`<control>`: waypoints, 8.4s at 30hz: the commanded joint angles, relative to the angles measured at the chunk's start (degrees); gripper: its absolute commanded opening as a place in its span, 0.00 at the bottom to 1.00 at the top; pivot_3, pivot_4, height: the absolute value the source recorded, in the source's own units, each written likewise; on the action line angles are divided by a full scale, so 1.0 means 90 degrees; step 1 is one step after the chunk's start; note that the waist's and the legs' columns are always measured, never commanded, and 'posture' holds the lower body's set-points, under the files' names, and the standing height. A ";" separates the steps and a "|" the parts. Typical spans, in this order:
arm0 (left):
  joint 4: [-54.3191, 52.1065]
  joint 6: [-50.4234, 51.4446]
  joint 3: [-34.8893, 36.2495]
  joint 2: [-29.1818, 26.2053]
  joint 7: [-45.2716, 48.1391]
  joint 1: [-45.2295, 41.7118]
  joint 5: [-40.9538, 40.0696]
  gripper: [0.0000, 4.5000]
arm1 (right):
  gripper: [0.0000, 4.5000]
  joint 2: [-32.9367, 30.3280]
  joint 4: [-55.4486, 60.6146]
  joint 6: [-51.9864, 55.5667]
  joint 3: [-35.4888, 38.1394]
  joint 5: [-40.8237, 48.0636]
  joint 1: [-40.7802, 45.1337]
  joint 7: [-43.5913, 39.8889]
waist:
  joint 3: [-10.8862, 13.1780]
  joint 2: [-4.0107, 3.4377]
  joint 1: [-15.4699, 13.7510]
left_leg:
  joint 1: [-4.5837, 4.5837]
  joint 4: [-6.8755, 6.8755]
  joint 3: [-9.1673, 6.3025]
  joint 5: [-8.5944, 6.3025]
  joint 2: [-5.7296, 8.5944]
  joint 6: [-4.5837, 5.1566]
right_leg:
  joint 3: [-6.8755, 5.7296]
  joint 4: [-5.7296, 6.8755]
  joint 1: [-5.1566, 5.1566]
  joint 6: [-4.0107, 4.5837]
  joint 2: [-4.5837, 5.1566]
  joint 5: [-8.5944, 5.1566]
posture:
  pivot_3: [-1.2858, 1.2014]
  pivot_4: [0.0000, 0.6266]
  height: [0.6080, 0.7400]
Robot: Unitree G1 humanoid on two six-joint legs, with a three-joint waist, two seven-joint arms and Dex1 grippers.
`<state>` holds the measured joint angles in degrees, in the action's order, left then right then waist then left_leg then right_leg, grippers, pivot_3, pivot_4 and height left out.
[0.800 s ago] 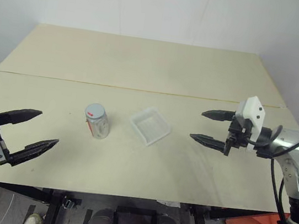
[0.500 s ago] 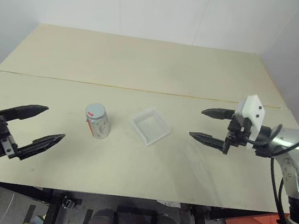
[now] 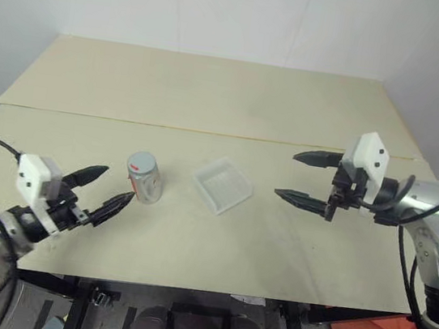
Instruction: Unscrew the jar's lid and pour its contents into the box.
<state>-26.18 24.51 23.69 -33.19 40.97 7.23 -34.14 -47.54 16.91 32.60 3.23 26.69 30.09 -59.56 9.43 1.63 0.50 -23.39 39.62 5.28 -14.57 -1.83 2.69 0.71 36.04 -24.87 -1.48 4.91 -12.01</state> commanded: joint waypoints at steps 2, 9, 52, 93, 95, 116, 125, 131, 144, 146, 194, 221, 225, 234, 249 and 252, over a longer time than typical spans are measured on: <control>0.0663 -0.0798 -0.0610 0.0285 -0.0179 -0.0432 0.0741 0.99 | 1.00 -0.0065 0.0346 0.0111 0.0070 0.0213 0.0192 0.0021 | 0.0000 0.0000 -0.0002 | 0.0009 0.0002 -0.0003 0.0000 -0.0001 0.0000 | -0.0003 -0.0001 0.0011 0.0001 -0.0002 0.0000 | 0.52 0.24 1.00; 0.1787 -0.1654 -0.1172 0.0761 -0.0348 -0.1239 0.1324 0.99 | 1.00 -0.0078 0.0496 0.0276 0.0143 0.0368 0.0249 0.0095 | 0.0000 0.0001 -0.0025 | 0.0009 0.0008 -0.0009 -0.0002 -0.0001 0.0004 | -0.0008 -0.0005 0.0021 -0.0002 0.0000 0.0002 | 0.52 0.24 1.00; 0.2081 -0.0025 -0.2107 -0.0510 0.2856 -0.4336 -0.0762 0.43 | 1.00 0.2672 -0.0210 0.1136 -0.1331 0.0652 0.2582 0.1317 | 0.0000 0.0000 -0.0005 | -0.0019 0.0015 -0.0014 -0.0005 0.0003 0.0010 | -0.0019 -0.0003 0.0013 -0.0011 -0.0009 0.0004 | 0.52 0.24 1.00; 0.2411 0.0091 -0.2477 -0.0720 0.4960 -0.4787 -0.0982 0.43 | 0.61 0.2985 -0.1385 0.0448 -0.1576 0.1423 0.3083 -0.1669 | 0.0000 -0.0002 0.0032 | -0.0043 0.0019 -0.0011 -0.0002 0.0001 0.0006 | -0.0013 -0.0002 -0.0018 -0.0010 -0.0027 0.0004 | 0.52 0.24 1.00; 0.2409 0.0228 -0.2576 -0.0712 0.5245 -0.4978 -0.1087 0.43 | 0.61 0.2980 -0.1796 0.0085 -0.1753 0.1452 0.3281 -0.2794 | 0.0000 -0.0002 0.0021 | -0.0043 0.0022 -0.0010 -0.0003 0.0000 0.0006 | -0.0012 -0.0003 -0.0016 -0.0010 -0.0031 0.0004 | 0.52 0.24 1.00; 0.2539 -0.0079 -0.2018 -0.0574 0.4421 -0.4465 -0.0683 0.43 | 0.99 0.2422 -0.1012 0.0238 -0.0690 0.1012 0.2737 -0.0569 | 0.0001 -0.0003 -0.0023 | -0.0051 0.0024 -0.0016 0.0000 -0.0012 0.0001 | -0.0010 0.0013 -0.0027 -0.0009 -0.0034 0.0005 | 0.52 0.24 1.00; 0.3148 -0.0332 -0.2289 -0.0235 0.4346 -0.4915 -0.0338 0.43 | 0.99 0.2753 0.0629 0.1646 -0.0929 0.1207 0.2433 0.1422 | 0.0001 -0.0003 0.0030 | -0.0047 0.0026 -0.0012 0.0002 -0.0010 -0.0003 | -0.0006 0.0008 -0.0028 -0.0006 -0.0041 0.0007 | 0.52 0.24 1.00; 0.3117 -0.0257 -0.2344 -0.0190 0.4409 -0.5028 -0.0361 0.43 | 0.99 0.3280 0.0297 0.1777 -0.1487 0.0560 0.2669 0.2338 | 0.0001 -0.0003 0.0037 | -0.0048 0.0025 -0.0011 0.0003 -0.0009 -0.0004 | -0.0004 0.0009 -0.0029 -0.0005 -0.0042 0.0007 | 0.52 0.24 1.00; 0.2935 -0.0166 -0.2184 -0.0412 0.4461 -0.4834 -0.0460 0.43 | 0.99 0.3263 -0.0495 0.1367 -0.1156 0.0550 0.2772 0.2085 | 0.0001 -0.0003 0.0036 | -0.0052 0.0024 -0.0015 0.0001 -0.0011 -0.0001 | -0.0006 0.0008 -0.0028 -0.0005 -0.0045 0.0007 | 0.52 0.24 1.00; 0.2903 -0.0125 -0.2120 -0.0494 0.4483 -0.4780 -0.0512 0.43 | 0.99 0.3076 -0.0660 0.1241 -0.1128 0.0441 0.2720 0.1984 | 0.0001 -0.0003 0.0037 | -0.0051 0.0024 -0.0016 0.0001 -0.0011 -0.0001 | -0.0006 0.0007 -0.0028 -0.0006 -0.0044 0.0007 | 0.52 0.24 1.00; 0.3318 -0.0385 -0.2142 -0.0261 0.4307 -0.4945 -0.0199 0.43 | 0.99 0.3492 -0.0707 0.0919 -0.1629 0.0225 0.3007 0.1820 | 0.0001 -0.0003 0.0026 | -0.0054 0.0024 -0.0014 0.0001 -0.0011 -0.0001 | -0.0007 0.0012 -0.0030 -0.0006 -0.0045 0.0007 | 0.52 0.24 1.00; 0.3268 -0.0396 -0.2086 -0.0519 0.4400 -0.4818 -0.0256 0.43 | 0.99 0.2562 -0.0382 0.1197 -0.1034 0.0652 0.2565 0.1661 | 0.0001 -0.0003 0.0031 | -0.0054 0.0024 -0.0015 0.0001 -0.0012 0.0000 | -0.0006 0.0007 -0.0030 -0.0006 -0.0045 0.0007 | 0.52 0.24 1.00; 0.3174 -0.0367 -0.2049 -0.0567 0.4381 -0.4737 -0.0283 0.43 | 0.99 0.2449 -0.0399 0.1225 -0.0966 0.0699 0.2475 0.1641 | 0.0001 -0.0003 0.0025 | -0.0054 0.0024 -0.0013 0.0001 -0.0011 0.0000 | -0.0006 0.0006 -0.0030 -0.0006 -0.0044 0.0007 | 0.52 0.24 1.00; 0.3082 -0.0287 -0.1982 -0.0650 0.4299 -0.4634 -0.0365 0.43 | 0.99 0.2377 -0.0187 0.1368 -0.0675 0.1085 0.2419 0.1549 | 0.0001 -0.0003 0.0030 | -0.0054 0.0024 -0.0014 0.0001 -0.0012 0.0000 | -0.0005 0.0005 -0.0031 -0.0006 -0.0045 0.0007 | 0.52 0.24 1.00; 0.3178 -0.0281 -0.2170 -0.0305 0.4271 -0.4838 -0.0286 0.43 | 0.99 0.3195 -0.0189 0.1231 -0.1611 0.0766 0.2829 0.1736 | 0.0001 -0.0003 0.0047 | -0.0050 0.0025 -0.0015 0.0003 -0.0014 -0.0003 | -0.0003 0.0008 -0.0032 -0.0005 -0.0049 0.0007 | 0.52 0.24 1.00; 0.3137 -0.0281 -0.2155 -0.0312 0.4272 -0.4813 -0.0290 0.43 | 0.99 0.3408 -0.0450 0.1079 -0.1803 0.0485 0.2918 0.1820 | 0.0001 -0.0003 0.0018 | -0.0051 0.0025 -0.0015 0.0002 -0.0011 -0.0001 | -0.0005 0.0008 -0.0027 -0.0006 -0.0044 0.0008 | 0.52 0.24 1.00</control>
<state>3.25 22.42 3.39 -35.73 79.40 -35.41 -36.08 -18.41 13.57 45.13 -12.11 33.22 54.18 -44.13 9.44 1.61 0.66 -23.86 39.85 5.15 -14.56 -1.93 2.69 0.66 36.11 -25.12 -1.53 4.52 -11.95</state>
